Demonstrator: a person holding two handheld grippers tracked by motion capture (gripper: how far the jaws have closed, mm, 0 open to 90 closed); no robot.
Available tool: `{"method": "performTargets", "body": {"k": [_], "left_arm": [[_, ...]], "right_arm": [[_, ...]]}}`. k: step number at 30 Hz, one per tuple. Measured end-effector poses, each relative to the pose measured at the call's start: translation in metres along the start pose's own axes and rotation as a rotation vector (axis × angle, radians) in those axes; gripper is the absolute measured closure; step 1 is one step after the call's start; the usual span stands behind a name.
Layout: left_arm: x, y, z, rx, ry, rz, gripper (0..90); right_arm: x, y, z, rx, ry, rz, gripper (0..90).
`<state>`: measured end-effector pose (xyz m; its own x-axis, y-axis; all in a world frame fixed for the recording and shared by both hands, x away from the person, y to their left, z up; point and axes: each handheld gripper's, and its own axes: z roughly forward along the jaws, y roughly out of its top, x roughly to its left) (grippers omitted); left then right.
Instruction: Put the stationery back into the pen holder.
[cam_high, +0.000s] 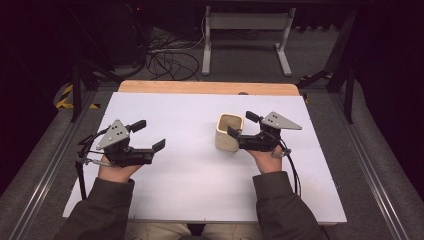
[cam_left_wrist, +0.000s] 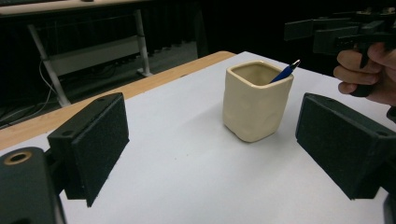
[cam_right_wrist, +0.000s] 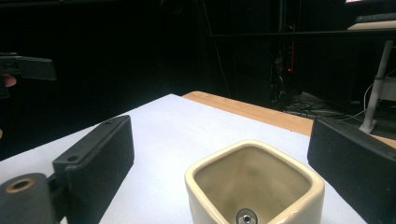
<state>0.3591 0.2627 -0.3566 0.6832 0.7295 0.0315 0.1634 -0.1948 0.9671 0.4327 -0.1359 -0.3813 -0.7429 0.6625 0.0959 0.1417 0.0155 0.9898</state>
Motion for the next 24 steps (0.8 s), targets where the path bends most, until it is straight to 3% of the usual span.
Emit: {"method": "performTargets", "body": {"k": [24], "left_arm": [[0.003, 0.000, -0.003, -0.002, 0.015, -0.002, 10.3]], "right_arm": [[-0.004, 0.001, -0.029, -0.013, -0.001, 0.029, 2.7]]}}
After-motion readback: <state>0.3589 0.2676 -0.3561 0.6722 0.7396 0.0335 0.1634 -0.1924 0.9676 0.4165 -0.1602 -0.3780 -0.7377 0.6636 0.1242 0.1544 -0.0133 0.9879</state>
